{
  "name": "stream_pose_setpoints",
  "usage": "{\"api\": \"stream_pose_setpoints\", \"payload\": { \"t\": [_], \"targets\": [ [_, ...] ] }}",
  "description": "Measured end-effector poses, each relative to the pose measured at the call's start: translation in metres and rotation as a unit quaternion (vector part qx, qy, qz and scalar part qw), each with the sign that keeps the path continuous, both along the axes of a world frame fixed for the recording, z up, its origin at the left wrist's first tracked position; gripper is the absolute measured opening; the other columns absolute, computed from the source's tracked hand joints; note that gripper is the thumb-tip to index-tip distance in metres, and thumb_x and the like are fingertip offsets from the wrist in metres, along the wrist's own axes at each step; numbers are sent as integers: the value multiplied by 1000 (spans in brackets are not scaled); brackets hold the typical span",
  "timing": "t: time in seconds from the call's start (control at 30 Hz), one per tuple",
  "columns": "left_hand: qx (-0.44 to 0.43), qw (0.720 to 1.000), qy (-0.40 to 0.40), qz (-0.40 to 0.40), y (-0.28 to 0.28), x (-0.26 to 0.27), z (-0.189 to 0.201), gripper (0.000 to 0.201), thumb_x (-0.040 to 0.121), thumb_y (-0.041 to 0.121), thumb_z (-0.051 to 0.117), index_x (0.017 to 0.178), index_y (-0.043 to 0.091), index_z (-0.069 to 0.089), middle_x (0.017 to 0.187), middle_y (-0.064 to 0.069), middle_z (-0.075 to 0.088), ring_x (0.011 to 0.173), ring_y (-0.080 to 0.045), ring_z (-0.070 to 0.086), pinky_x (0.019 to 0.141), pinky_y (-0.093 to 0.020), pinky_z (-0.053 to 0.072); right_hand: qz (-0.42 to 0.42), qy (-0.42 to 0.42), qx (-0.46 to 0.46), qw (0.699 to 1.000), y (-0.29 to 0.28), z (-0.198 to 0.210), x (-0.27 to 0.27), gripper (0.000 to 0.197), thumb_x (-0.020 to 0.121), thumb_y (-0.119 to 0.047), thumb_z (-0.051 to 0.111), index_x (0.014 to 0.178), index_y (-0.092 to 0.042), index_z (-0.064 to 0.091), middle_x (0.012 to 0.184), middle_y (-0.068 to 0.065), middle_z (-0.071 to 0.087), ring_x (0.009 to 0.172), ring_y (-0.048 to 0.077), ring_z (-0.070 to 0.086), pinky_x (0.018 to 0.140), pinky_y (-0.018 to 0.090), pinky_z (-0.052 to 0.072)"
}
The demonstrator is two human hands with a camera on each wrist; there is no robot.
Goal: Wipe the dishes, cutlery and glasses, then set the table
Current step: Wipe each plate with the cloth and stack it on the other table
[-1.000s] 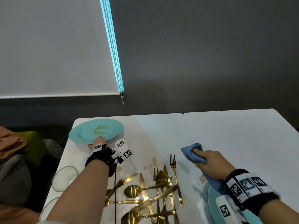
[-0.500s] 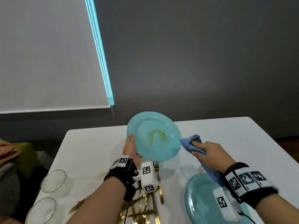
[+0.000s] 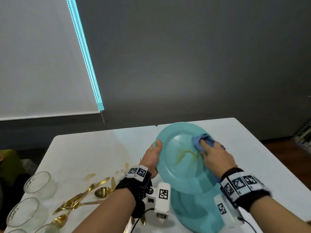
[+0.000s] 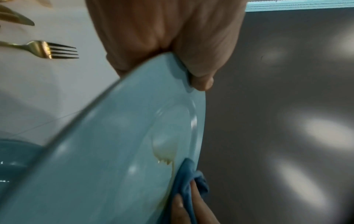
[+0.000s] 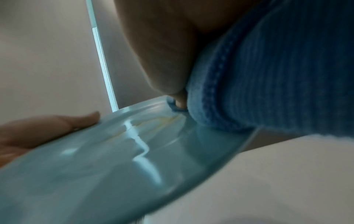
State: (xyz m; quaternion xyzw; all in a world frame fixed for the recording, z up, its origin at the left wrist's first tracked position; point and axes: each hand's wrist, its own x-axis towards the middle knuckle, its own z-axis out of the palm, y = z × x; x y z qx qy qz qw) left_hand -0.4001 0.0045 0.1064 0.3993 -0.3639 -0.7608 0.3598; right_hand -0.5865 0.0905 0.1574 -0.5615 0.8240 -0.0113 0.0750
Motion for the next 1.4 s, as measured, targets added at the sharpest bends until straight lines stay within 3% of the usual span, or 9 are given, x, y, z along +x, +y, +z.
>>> {"api": "stream_pose_setpoints", "payload": {
  "t": [0.2, 0.43, 0.53, 0.67, 0.73, 0.9, 1.0, 1.17, 1.4],
  "targets": [
    [-39, 999, -14, 2, 7, -3, -2, 55, 89, 51, 48, 127, 12, 52, 123, -20, 61, 114, -40, 58, 97, -61, 44, 192, 8, 119, 974, 59, -19, 1, 46, 96, -29, 37, 135, -54, 34, 134, 1, 43, 113, 28, 54, 90, 31, 44],
    [-49, 997, -30, -55, 20, -19, 6, 30, 101, 36, 34, 118, 23, 54, 116, -10, 64, 96, -27, 64, 86, -42, 54, 24, 57, 13, 998, 40, 6, -31, 56, 94, -22, 39, 144, -43, 23, 132, 11, 37, 106, 33, 57, 81, 38, 48],
    [-57, 996, -34, -57, 21, -24, 10, 31, 101, 35, 34, 119, 20, 55, 112, -8, 66, 92, -25, 65, 84, -39, 54, 94, 44, 37, 994, 49, -8, -14, 53, 97, -27, 35, 145, -43, 17, 130, 10, 37, 106, 33, 57, 81, 37, 47],
    [-51, 997, -45, -43, 22, -19, 3, 40, 101, 36, 35, 129, 14, 52, 118, -14, 64, 97, -29, 64, 90, -45, 52, 198, 32, 119, 972, 72, -12, -43, 43, 95, -33, 39, 130, -57, 38, 136, -6, 43, 118, 21, 51, 91, 27, 42],
    [-53, 996, -47, -47, 25, -21, 0, 37, 101, 37, 33, 128, 18, 51, 118, -12, 63, 93, -26, 64, 85, -41, 53, 183, 50, 125, 974, 71, 1, -61, 40, 93, -33, 43, 124, -59, 45, 143, -14, 38, 122, 16, 50, 94, 26, 42],
    [-62, 992, -41, -99, 34, -37, 8, 36, 101, 39, 31, 124, 22, 52, 116, -7, 65, 95, -23, 65, 85, -38, 55, 52, 71, 7, 996, 44, 19, -52, 47, 94, -27, 41, 135, -49, 37, 138, 6, 39, 110, 31, 57, 85, 36, 48],
    [-73, 992, -47, -95, 33, -39, 13, 34, 102, 35, 31, 121, 18, 54, 112, -7, 66, 89, -20, 68, 81, -34, 57, 120, 44, 18, 992, 43, 5, -28, 47, 97, -33, 36, 141, -48, 26, 133, 9, 39, 110, 32, 56, 87, 36, 46],
    [-78, 994, -44, -60, 26, -24, 8, 37, 101, 34, 33, 126, 13, 52, 119, -16, 63, 96, -29, 63, 91, -45, 50, 263, 17, 153, 952, 79, -9, -29, 42, 94, -30, 41, 129, -53, 44, 126, -1, 47, 117, 25, 50, 89, 28, 41],
    [-107, 989, -52, -93, 34, -33, 15, 37, 101, 34, 34, 127, 15, 51, 118, -13, 63, 95, -27, 64, 89, -43, 52, 69, 38, 21, 997, 51, 19, -46, 46, 96, -27, 37, 138, -47, 34, 135, 5, 41, 114, 30, 54, 89, 34, 45]
  ]
}}
